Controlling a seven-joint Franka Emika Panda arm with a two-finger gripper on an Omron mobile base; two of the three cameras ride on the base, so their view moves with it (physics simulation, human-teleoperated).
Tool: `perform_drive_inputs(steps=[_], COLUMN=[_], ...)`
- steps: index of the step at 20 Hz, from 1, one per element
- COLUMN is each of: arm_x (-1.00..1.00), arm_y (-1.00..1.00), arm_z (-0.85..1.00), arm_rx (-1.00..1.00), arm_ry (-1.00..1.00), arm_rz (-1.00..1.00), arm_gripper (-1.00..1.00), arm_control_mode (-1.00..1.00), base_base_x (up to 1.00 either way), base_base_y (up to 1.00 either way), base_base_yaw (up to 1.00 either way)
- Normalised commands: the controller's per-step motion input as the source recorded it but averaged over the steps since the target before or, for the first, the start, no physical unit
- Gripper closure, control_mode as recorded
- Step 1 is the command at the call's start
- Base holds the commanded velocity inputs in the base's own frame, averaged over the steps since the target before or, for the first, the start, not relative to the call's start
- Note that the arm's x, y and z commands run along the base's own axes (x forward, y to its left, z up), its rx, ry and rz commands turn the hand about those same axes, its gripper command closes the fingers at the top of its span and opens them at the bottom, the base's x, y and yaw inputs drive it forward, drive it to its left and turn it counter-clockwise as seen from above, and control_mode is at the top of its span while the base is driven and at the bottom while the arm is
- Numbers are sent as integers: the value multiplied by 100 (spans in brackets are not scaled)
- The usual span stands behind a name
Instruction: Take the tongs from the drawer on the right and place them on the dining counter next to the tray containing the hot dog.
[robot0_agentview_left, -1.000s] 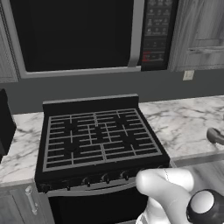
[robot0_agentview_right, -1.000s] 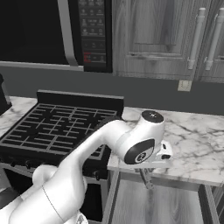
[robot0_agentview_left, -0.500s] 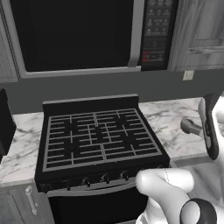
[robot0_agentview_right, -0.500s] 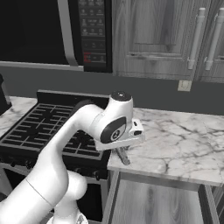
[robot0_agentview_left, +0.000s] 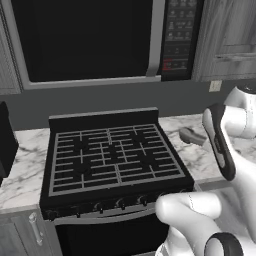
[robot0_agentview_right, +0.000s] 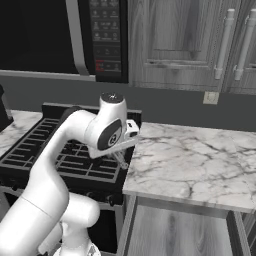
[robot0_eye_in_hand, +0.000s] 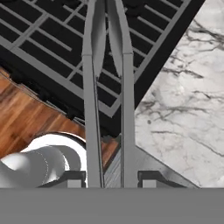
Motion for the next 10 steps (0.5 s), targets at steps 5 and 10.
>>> perform_drive_inputs(steps=[5,10], arm_x=[38,17], arm_y=[69,61], arm_z=[6,5], arm_rx=[0,1], arm_ry=[-23,-33], arm_rz=[7,1], arm_gripper=[100,100], arm_control_mode=[-100,-100], base_base_x=[0,0], base_base_y=[0,0], base_base_yaw=[0,0])
